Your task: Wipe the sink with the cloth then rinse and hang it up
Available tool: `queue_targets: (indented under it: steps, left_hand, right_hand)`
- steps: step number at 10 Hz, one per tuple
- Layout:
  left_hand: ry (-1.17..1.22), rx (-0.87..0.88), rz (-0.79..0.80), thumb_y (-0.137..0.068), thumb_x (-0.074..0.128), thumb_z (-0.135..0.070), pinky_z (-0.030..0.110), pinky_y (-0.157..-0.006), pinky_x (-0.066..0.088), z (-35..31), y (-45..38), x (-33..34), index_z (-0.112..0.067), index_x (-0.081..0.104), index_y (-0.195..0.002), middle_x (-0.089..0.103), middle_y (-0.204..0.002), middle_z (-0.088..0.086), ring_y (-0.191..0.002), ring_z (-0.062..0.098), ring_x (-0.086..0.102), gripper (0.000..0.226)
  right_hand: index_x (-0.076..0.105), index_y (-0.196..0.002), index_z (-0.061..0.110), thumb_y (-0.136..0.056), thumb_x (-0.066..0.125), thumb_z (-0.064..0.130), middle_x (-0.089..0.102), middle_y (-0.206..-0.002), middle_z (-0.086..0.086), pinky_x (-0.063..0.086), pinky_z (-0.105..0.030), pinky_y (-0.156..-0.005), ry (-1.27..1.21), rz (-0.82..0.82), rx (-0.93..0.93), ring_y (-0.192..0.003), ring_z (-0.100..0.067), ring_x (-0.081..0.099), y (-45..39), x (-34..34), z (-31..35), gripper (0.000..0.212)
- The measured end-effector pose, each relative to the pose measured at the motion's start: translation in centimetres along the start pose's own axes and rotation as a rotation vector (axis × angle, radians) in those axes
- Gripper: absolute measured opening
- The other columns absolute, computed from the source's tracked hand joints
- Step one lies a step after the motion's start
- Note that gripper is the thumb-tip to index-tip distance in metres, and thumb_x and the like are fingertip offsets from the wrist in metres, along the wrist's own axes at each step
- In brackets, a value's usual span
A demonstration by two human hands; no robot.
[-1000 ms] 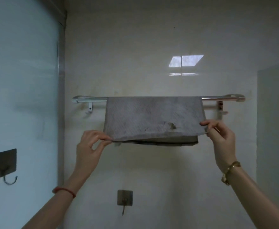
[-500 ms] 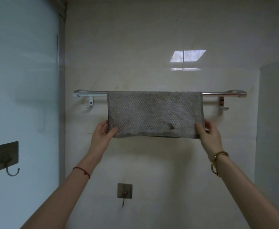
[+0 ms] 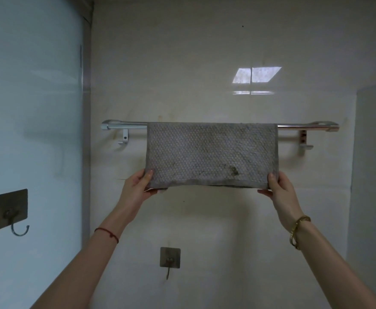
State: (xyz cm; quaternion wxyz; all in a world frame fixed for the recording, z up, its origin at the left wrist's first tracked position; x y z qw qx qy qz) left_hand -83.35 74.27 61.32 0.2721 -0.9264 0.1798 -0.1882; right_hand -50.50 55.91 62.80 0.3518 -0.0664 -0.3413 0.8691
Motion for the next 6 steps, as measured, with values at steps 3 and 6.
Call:
queue_targets:
  steps: [3,6]
  left_hand:
    - [0.001,-0.032,-0.030,-0.102,0.050,-0.024,0.022,-0.069,0.060,1.3,-0.5,-0.8,-0.010,0.068,-0.105,0.076,-0.098,0.007,-0.086,0.018,0.075,0.023]
    - [-0.043,-0.073,-0.121,-0.098,0.057,-0.030,0.027,-0.081,0.056,2.0,-0.3,-2.4,-0.012,0.065,-0.116,0.072,-0.110,0.009,-0.103,0.025,0.070,0.027]
  right_hand:
    - [0.042,-0.094,0.012,-0.102,0.037,0.025,0.044,-0.079,0.001,0.056,-0.020,-0.061,0.094,-0.078,-0.013,-0.070,-0.011,0.048,0.4,0.0,-1.0,0.015]
    - [0.049,-0.108,0.010,-0.095,0.053,0.027,0.056,-0.096,-0.003,0.052,-0.026,-0.070,0.026,-0.155,-0.012,-0.082,-0.017,0.057,1.9,-2.0,-0.8,0.022]
Point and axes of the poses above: each hand's wrist, its own y-axis away from the middle knuckle, its own x-axis out of the palm, z = x × y, the point moved 8 cm from there along -y, towards the middle knuckle
